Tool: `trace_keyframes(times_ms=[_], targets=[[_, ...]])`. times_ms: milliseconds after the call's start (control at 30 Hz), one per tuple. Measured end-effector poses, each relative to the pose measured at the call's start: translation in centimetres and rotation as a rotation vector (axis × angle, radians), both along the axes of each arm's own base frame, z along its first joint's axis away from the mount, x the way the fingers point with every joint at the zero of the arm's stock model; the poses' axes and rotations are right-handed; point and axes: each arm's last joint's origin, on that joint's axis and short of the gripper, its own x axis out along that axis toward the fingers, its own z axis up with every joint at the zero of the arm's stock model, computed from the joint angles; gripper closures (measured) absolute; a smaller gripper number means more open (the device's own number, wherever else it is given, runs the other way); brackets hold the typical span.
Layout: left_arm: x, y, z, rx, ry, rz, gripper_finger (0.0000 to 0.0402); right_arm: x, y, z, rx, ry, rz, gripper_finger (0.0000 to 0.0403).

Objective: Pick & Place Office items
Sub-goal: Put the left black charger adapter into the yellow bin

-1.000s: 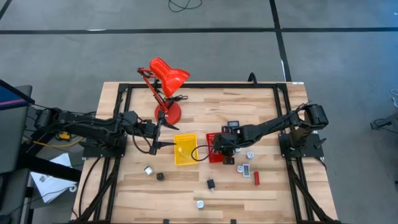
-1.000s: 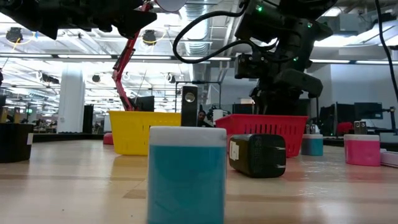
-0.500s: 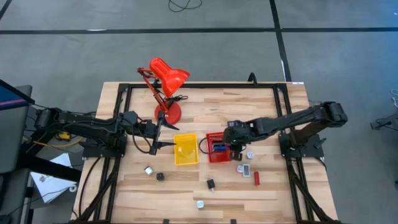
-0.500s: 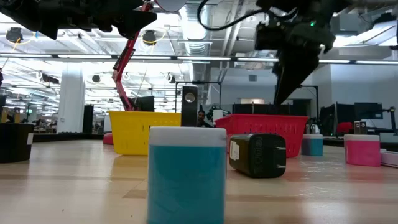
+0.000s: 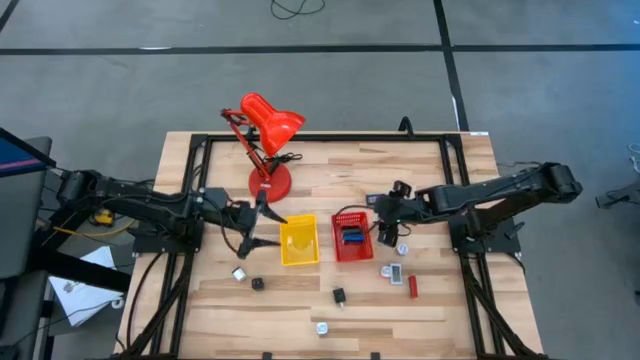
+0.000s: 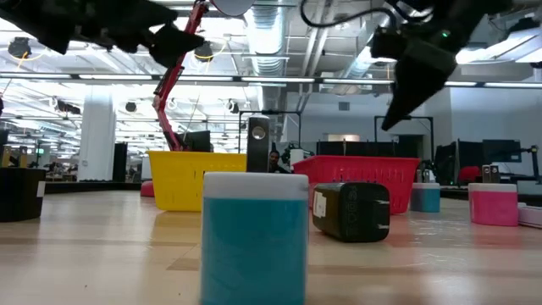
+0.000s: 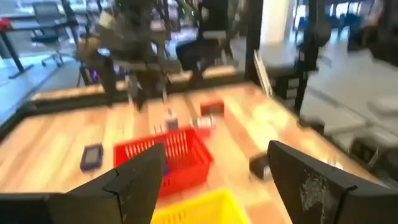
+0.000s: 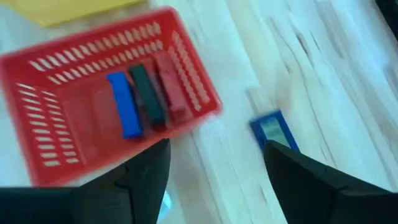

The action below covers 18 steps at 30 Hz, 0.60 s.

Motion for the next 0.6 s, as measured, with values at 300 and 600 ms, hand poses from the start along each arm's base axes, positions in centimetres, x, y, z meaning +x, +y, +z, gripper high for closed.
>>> trace_keyframes(times_ms=[300,600], targets=[[0.0,-2.7,0.5,0.105,0.347,0.121,0.0124,-3.0,-1.2,2.2,0.030,-0.182,-0.049,0.0154],[0.3,-6.8,-1.8,0.097,0.590,0.064,0.0124,-3.9,-2.4,3.2,-0.004,-0.222,-0.065,0.0154]])
